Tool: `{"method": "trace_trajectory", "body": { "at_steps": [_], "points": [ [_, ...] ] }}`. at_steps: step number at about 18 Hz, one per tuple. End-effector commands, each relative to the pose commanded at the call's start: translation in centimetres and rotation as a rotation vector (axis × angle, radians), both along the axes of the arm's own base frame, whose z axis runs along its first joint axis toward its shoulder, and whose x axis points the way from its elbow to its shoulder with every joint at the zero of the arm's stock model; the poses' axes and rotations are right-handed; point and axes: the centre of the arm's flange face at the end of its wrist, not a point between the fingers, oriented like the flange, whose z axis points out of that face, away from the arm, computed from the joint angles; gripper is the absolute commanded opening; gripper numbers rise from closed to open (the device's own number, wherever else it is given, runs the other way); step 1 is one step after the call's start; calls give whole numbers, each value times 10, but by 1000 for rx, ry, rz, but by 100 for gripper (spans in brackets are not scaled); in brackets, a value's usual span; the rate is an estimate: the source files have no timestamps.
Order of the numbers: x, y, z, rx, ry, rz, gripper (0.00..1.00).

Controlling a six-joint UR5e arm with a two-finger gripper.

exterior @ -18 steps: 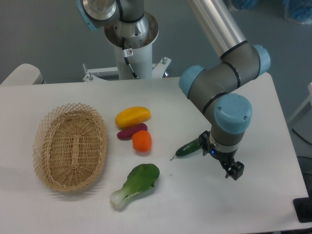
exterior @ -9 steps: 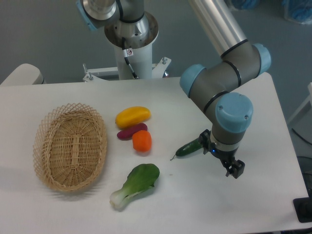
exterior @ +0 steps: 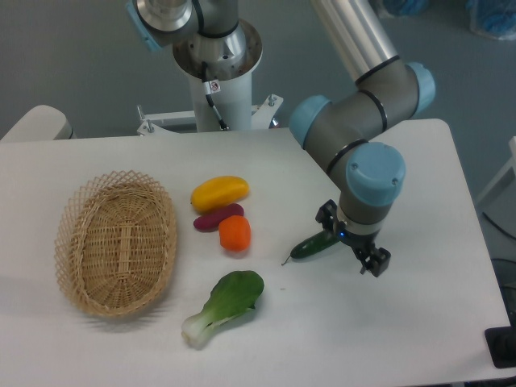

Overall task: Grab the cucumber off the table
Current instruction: 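Lower the open gripper over the cucumber and close on it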

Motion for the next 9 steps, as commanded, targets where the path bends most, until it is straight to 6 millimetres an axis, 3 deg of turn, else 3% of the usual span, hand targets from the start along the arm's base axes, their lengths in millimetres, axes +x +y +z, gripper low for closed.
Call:
{"method": "trace_trajectory", "body": {
  "at_steps": [2, 9],
  "points": [
    [9, -7, -11, 31, 48, 4, 100],
    [22, -26, -24, 18, 15, 27, 100]
  ]
}}
